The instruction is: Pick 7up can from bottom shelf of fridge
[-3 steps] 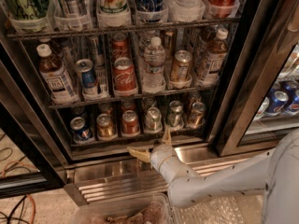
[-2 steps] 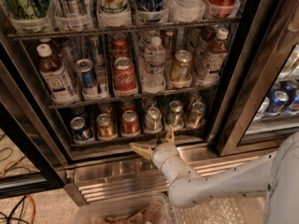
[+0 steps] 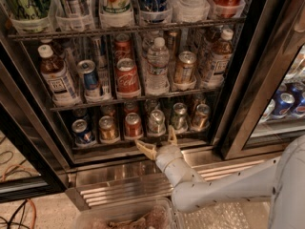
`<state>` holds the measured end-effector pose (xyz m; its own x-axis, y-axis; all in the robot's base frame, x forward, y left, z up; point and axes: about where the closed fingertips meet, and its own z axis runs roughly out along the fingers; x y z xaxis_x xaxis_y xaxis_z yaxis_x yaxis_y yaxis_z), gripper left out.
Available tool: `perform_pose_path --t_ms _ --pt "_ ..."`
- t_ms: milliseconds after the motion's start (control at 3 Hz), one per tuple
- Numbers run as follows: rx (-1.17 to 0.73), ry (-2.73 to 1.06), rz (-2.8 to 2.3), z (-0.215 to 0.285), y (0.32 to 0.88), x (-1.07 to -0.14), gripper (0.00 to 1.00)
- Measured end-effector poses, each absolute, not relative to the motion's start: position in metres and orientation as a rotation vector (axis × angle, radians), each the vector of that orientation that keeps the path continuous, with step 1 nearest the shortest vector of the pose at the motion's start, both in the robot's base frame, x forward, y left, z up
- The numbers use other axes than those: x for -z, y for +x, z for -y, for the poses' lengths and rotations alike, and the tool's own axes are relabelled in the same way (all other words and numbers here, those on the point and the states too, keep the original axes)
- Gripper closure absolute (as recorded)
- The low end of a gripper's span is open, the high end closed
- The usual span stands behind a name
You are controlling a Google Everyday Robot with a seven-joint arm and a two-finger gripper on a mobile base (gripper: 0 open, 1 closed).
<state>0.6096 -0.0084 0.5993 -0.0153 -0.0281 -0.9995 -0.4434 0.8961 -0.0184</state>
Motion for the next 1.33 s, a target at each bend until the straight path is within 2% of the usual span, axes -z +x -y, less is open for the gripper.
perform_pose_path --t_ms 333,1000,1333 --pt "-0.340 -0.376 -1.559 0.009 0.610 -0.599 0.19" --pt "-0.305 -0.346 -1.549 0.020 0.630 -0.600 0.16" --pt "-0.303 -0.320 -1.527 0.029 0.653 -0.601 0.35"
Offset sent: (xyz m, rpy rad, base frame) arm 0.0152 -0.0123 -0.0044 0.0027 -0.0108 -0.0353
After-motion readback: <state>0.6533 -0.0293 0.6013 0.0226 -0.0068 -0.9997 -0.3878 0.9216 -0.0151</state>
